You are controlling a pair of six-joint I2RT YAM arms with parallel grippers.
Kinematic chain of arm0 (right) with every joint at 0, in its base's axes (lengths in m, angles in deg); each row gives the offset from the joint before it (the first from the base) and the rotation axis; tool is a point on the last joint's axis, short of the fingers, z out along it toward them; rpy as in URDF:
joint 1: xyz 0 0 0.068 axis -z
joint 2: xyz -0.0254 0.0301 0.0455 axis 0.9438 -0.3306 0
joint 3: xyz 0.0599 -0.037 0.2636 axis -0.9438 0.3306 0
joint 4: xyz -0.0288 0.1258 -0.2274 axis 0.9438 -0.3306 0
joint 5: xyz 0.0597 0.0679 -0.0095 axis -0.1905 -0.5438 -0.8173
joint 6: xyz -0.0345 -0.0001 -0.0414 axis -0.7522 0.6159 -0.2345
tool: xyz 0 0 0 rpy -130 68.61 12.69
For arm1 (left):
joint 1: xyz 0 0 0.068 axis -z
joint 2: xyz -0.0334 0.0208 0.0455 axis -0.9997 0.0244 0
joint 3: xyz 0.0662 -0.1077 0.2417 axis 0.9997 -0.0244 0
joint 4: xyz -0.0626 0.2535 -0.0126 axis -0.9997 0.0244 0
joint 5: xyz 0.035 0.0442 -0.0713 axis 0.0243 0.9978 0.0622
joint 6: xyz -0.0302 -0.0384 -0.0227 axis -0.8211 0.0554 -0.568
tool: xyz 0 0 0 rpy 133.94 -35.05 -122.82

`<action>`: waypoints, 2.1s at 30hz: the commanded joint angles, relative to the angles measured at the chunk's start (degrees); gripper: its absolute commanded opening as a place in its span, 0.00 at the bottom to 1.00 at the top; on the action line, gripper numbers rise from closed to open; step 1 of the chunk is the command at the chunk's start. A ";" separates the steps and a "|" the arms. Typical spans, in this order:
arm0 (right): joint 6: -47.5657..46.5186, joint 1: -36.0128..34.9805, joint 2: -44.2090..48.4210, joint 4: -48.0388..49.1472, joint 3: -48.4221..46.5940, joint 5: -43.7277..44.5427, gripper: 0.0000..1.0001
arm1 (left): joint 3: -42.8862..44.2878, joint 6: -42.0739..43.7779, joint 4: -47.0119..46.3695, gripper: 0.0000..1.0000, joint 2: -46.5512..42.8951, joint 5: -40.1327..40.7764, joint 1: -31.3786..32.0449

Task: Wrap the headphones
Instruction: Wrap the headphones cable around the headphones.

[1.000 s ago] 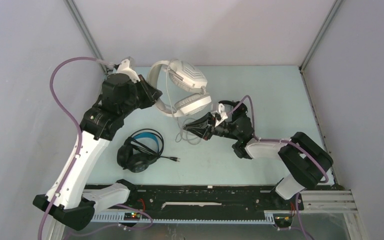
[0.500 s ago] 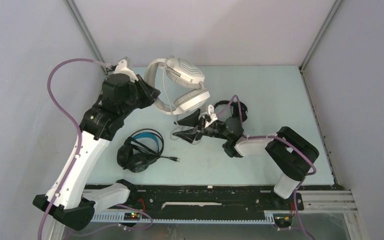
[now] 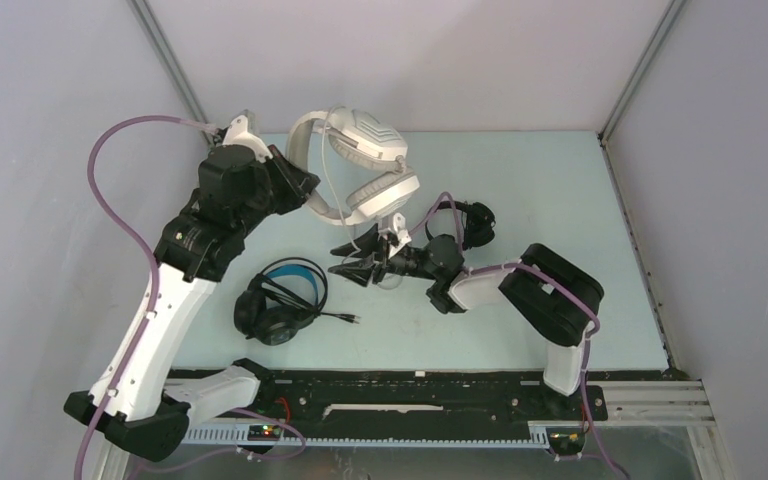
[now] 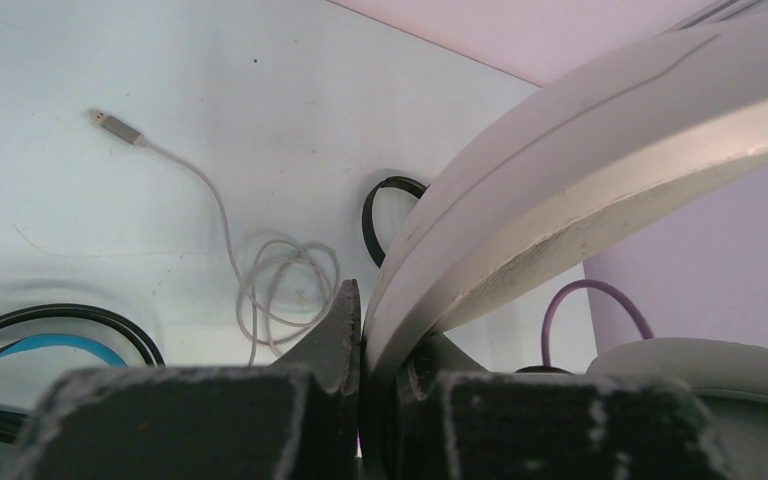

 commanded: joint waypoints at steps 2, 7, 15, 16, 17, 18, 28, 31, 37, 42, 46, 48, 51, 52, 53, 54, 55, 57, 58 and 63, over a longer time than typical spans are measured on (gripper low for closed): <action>-0.08 -1.42 -3.38 4.66 -2.32 2.63 0.41 | 4.21 -3.83 -6.47 0.00 -2.17 -1.81 -0.18; 0.97 -1.80 -5.83 5.30 -3.14 3.72 0.26 | 3.80 -4.87 -7.18 0.00 -2.88 -2.93 -0.19; 4.07 0.76 -6.54 5.95 -3.17 3.94 0.00 | 3.68 -5.73 -7.75 0.00 -4.39 -9.66 -0.19; 4.18 1.20 -5.91 5.94 -2.70 4.44 0.00 | 3.68 -4.35 -7.72 0.00 -4.76 -10.39 -0.19; 4.08 1.74 -5.26 5.97 -2.01 5.02 0.00 | 3.62 -2.22 -7.69 0.00 -5.13 -11.48 -0.19; 4.08 2.30 -4.43 5.94 -1.17 5.42 0.00 | 3.30 -0.05 -7.55 0.00 -5.45 -12.57 -0.25; 7.02 12.02 5.89 3.64 8.78 4.45 0.00 | 6.92 19.58 4.12 0.00 -2.83 -14.08 -1.70; 6.55 13.23 7.47 1.25 9.80 4.72 0.00 | 6.46 17.82 1.91 0.00 -3.87 -10.81 -2.45; 7.63 12.60 4.81 3.06 10.17 4.27 0.00 | 2.83 6.07 -6.63 0.00 -7.10 -7.39 -3.29; 7.43 11.55 3.70 4.80 10.17 4.19 0.00 | -0.83 0.11 -13.34 0.00 -9.60 -5.58 -3.83; 7.43 11.23 3.81 5.25 10.17 3.21 0.00 | 0.22 0.80 -13.22 0.00 -8.65 -4.29 -4.19; 8.31 11.47 3.87 5.19 10.21 3.25 0.00 | 0.78 2.12 -12.84 0.00 -8.15 -6.87 -4.46; 8.68 12.16 4.37 5.36 10.83 3.80 0.00 | 2.50 5.65 -9.33 0.00 -7.64 -7.19 -4.94; 8.70 12.43 4.60 5.33 11.07 4.00 0.00 | 3.40 6.83 -7.25 0.00 -7.43 -5.88 -5.09; 8.61 12.65 4.76 5.38 11.40 4.19 0.00 | 4.18 7.68 -5.68 0.00 -7.35 -3.20 -5.18; 8.58 12.83 5.01 5.31 11.54 4.60 0.00 | 4.50 8.45 -4.60 0.00 -7.63 -1.22 -5.26; 8.61 12.96 5.15 5.34 11.65 4.77 0.00 | 4.32 8.50 -4.37 0.00 -7.94 0.22 -5.28; 8.70 12.98 5.19 5.40 11.62 5.02 0.00 | 3.64 7.81 -4.81 0.00 -8.82 1.73 -5.52; 8.70 12.88 5.19 5.38 11.58 5.13 0.00 | 3.38 7.39 -5.21 0.00 -9.00 1.31 -5.54; 8.53 12.34 4.65 5.48 11.59 5.14 0.00 | 2.14 4.98 -7.52 0.00 -9.02 -1.88 -5.72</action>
